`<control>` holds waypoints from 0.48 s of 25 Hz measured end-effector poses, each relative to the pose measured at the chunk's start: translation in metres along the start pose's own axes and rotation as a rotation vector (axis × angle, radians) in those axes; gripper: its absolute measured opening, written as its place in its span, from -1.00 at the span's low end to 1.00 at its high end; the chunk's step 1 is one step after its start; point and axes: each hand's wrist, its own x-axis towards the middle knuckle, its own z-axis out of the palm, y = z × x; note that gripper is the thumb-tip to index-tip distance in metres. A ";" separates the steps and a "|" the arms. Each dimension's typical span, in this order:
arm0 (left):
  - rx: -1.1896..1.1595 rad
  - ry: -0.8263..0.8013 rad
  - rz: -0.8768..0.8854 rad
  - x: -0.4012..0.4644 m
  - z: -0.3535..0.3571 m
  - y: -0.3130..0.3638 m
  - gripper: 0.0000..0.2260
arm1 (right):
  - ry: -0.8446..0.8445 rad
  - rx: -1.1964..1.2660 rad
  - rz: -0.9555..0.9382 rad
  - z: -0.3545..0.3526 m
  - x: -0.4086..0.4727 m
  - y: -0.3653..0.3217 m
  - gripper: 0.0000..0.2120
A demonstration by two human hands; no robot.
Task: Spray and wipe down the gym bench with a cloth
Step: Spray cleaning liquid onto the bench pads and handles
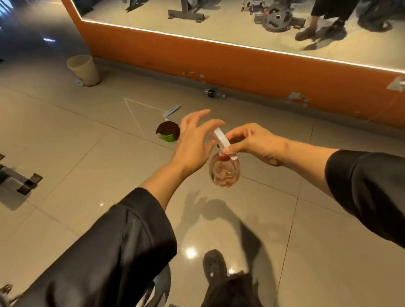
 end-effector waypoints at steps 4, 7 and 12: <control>0.166 -0.149 0.149 0.085 -0.015 -0.034 -0.76 | -0.091 -0.073 0.043 -0.038 0.072 -0.018 -0.79; 0.147 -0.146 0.169 0.140 -0.012 -0.059 -0.77 | -0.115 -0.043 0.067 -0.063 0.125 -0.021 -0.79; 0.011 -0.082 0.075 0.219 0.013 -0.104 -0.74 | -0.055 -0.074 0.008 -0.106 0.232 -0.021 -0.79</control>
